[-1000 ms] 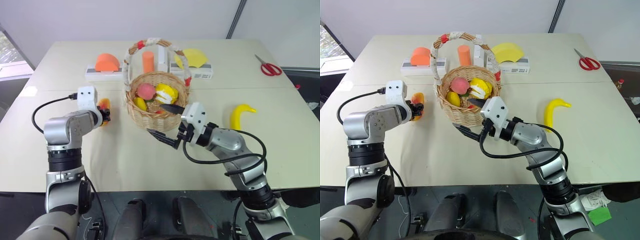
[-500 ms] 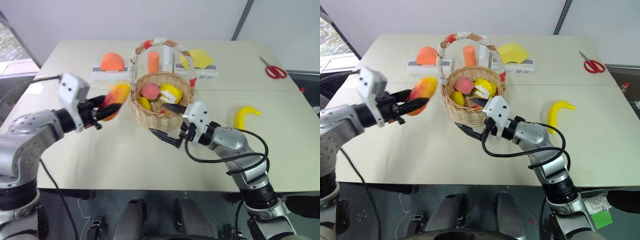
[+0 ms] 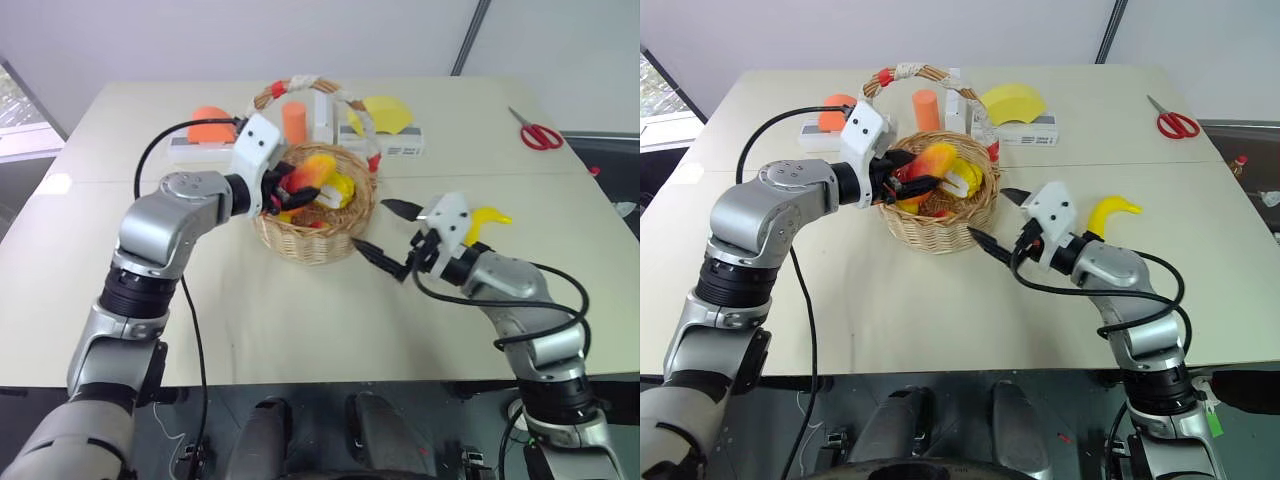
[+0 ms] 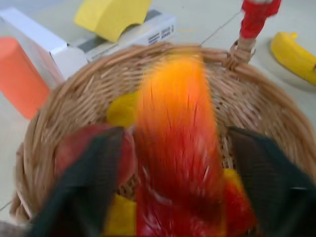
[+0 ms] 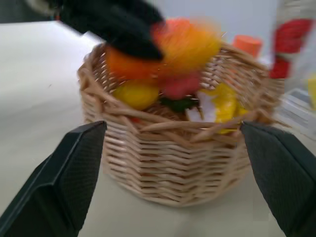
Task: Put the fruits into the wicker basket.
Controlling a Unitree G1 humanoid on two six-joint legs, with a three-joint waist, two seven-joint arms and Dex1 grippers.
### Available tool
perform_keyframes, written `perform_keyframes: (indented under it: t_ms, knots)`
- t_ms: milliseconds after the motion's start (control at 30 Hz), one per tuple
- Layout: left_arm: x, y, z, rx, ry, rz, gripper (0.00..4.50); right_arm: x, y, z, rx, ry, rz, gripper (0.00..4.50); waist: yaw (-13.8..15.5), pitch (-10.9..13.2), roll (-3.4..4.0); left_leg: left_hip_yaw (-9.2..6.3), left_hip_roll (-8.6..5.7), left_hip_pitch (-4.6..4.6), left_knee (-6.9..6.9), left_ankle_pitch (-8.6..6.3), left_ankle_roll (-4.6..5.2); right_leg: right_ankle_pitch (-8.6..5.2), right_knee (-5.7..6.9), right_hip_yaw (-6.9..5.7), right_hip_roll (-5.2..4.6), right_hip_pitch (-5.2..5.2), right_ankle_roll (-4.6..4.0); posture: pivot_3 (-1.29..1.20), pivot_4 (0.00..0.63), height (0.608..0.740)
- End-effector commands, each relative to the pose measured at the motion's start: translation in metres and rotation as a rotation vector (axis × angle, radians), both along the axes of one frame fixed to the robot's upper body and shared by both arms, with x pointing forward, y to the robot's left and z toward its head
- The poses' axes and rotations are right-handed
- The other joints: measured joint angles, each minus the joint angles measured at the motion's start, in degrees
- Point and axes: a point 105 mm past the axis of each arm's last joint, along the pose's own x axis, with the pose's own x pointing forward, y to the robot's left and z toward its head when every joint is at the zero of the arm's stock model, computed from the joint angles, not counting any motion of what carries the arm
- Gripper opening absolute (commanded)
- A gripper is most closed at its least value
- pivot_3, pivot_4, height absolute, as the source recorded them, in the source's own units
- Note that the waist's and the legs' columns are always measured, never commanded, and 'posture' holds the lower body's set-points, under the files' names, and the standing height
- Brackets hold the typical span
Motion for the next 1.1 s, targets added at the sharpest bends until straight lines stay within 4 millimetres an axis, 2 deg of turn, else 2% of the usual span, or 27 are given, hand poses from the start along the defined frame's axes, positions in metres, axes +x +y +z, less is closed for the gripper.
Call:
perform_keyframes:
  t_ms: [33, 133, 233, 333, 400, 567, 767, 800, 833, 1033, 1100]
  knots:
    - [-0.014, -0.014, 0.025, -0.042, -0.151, -0.135, 4.47, -0.005, -0.029, 0.010, 0.025, 0.043, -0.156, 4.50, 0.33, 0.00, 0.00, -0.01, -0.01, 0.00, 0.01, 0.00, 0.00, 0.00, 0.00, 0.00, -0.02, 0.02, 0.00, 0.00, 0.150, 0.740]
    - [-0.045, -0.024, 0.029, -0.118, -0.194, -0.337, 4.47, -0.009, -0.057, 0.005, 0.078, 0.144, -0.283, 4.50, 0.43, 0.00, 0.01, 0.00, -0.02, -0.01, 0.01, 0.00, 0.01, 0.00, -0.04, 0.01, -0.10, 0.04, -0.01, 0.00, 0.150, 0.740]
    - [-0.079, -0.033, 0.015, -0.104, -0.149, -0.524, 4.47, -0.008, -0.089, -0.004, 0.124, 0.237, -0.451, 4.50, 0.28, 0.00, 0.01, 0.04, -0.01, -0.04, -0.02, -0.01, 0.02, -0.01, -0.09, 0.07, -0.16, 0.02, -0.01, 0.00, 0.150, 0.740]
    - [-0.101, -0.043, -0.003, -0.045, -0.120, -0.643, 4.47, -0.002, -0.118, -0.018, 0.107, 0.310, -0.643, 4.50, 0.18, -0.01, 0.03, 0.06, 0.01, -0.01, -0.01, -0.02, 0.04, -0.01, -0.07, 0.10, -0.12, 0.03, -0.01, 0.00, 0.150, 0.740]
    - [-0.108, -0.048, -0.011, -0.048, -0.102, -0.676, 4.47, 0.002, -0.131, -0.031, 0.067, 0.355, -0.746, 4.50, 0.12, -0.03, 0.07, 0.14, 0.01, 0.11, -0.01, -0.03, 0.05, -0.01, -0.05, 0.13, -0.08, 0.11, -0.01, 0.00, 0.150, 0.740]
    - [-0.107, -0.056, -0.026, -0.067, -0.067, -0.665, 4.47, 0.021, -0.129, -0.049, 0.098, 0.404, -0.816, 4.50, -0.14, -0.03, 0.07, 0.40, 0.01, 0.11, 0.01, -0.03, 0.08, 0.00, -0.03, 0.17, 0.04, 0.11, -0.01, 0.00, 0.150, 0.740]
    - [-0.102, -0.058, -0.032, -0.070, -0.068, -0.615, 4.47, 0.040, -0.124, -0.059, 0.097, 0.406, -0.831, 4.50, -0.01, -0.03, 0.08, 0.40, 0.00, 0.10, 0.02, -0.05, 0.12, 0.00, -0.01, 0.19, 0.07, 0.09, 0.01, 0.00, 0.150, 0.740]
    - [-0.101, -0.057, -0.033, -0.070, -0.070, -0.604, 4.50, 0.042, -0.125, -0.061, 0.087, 0.406, -0.833, 3.97, -0.01, -0.03, 0.08, 0.41, 0.00, 0.10, 0.02, -0.06, 0.13, 0.00, -0.01, 0.19, 0.06, 0.09, 0.01, 0.00, 0.150, 0.740]
    - [-0.100, -0.055, -0.033, -0.072, -0.070, -0.594, 4.50, 0.043, -0.125, -0.063, 0.086, 0.406, -0.834, 3.68, 0.00, -0.03, 0.08, 0.40, 0.00, 0.10, 0.02, -0.06, 0.14, 0.00, -0.01, 0.19, 0.07, 0.09, 0.01, 0.00, 0.150, 0.740]
    - [-0.095, -0.050, -0.032, -0.082, -0.081, -0.551, 4.50, 0.046, -0.124, -0.057, 0.083, 0.373, -0.821, 0.47, -0.04, -0.03, 0.08, 0.38, 0.01, 0.09, 0.02, -0.08, 0.16, 0.00, -0.01, 0.19, 0.06, 0.08, 0.01, 0.00, 0.150, 0.740]
    - [-0.095, -0.044, -0.023, -0.139, -0.093, -0.532, 4.50, 0.043, -0.123, -0.044, -0.001, 0.302, -0.788, 0.35, -0.09, -0.01, 0.12, 0.37, 0.02, 0.10, 0.02, -0.08, 0.16, 0.00, -0.01, 0.19, 0.07, 0.08, 0.01, 0.00, 0.150, 0.740]
